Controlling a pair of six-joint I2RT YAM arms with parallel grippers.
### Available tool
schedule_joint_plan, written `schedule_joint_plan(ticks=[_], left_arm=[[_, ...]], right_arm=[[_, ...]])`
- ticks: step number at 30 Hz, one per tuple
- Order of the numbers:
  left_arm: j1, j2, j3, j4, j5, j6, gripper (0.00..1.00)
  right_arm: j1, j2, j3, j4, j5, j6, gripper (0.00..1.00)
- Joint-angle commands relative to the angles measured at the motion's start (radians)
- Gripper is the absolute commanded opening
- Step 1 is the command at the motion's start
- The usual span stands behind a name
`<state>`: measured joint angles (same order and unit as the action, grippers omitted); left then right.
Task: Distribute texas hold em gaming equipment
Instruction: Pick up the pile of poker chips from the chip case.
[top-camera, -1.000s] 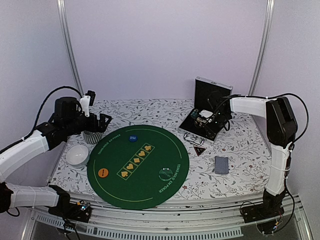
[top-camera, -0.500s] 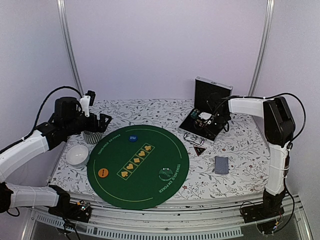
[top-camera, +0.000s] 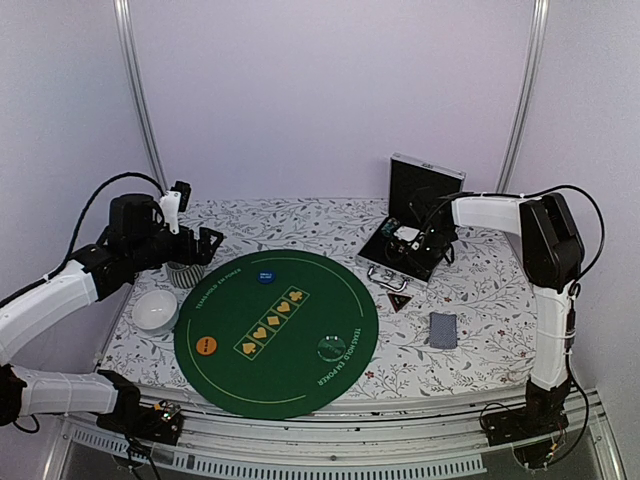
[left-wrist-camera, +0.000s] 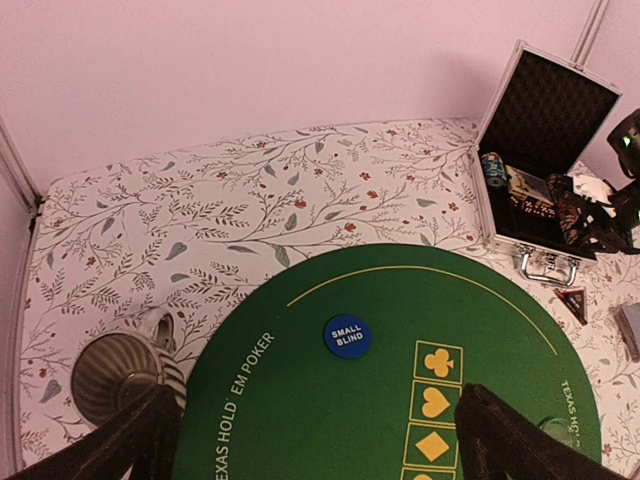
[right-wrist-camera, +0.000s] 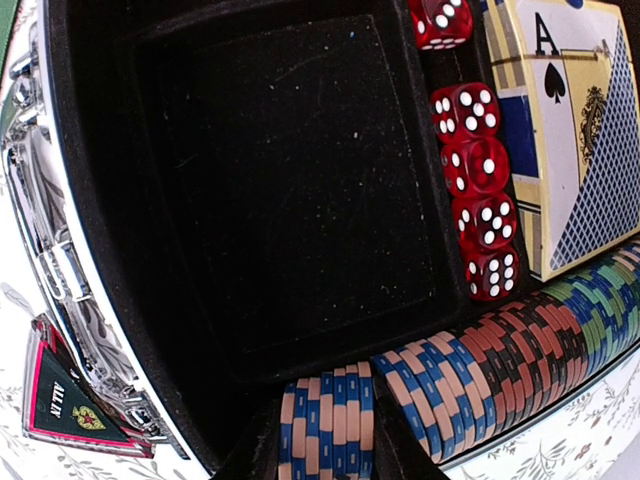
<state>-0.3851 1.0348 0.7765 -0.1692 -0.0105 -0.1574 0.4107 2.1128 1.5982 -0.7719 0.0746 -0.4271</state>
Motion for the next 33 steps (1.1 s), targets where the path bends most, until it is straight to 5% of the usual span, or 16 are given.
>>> schedule_joint_plan(ticks=[1,4,8,24,33], left_arm=[[0.008,-0.003,-0.010,0.015,0.007,0.009,0.98],[0.008,-0.003,-0.009,0.015,0.008,0.009,0.98],[0.008,-0.002,-0.010,0.015,0.006,0.010,0.98],[0.007,-0.014,-0.012,0.025,0.017,0.015,0.98],[-0.010,-0.062,-0.034,0.087,0.127,0.068,0.94]], right_arm=[[-0.011,0.002,-0.003,-0.023,0.057,0.009,0.29],[-0.014,-0.001,-0.005,-0.022,0.050,0.012,0.27],[-0.015,0.012,0.023,-0.044,0.053,0.025,0.03],[-0.019,-0.218,0.089,0.015,-0.066,0.151,0.02],[0.015,-0.293,0.110,0.072,-0.436,0.406,0.02]])
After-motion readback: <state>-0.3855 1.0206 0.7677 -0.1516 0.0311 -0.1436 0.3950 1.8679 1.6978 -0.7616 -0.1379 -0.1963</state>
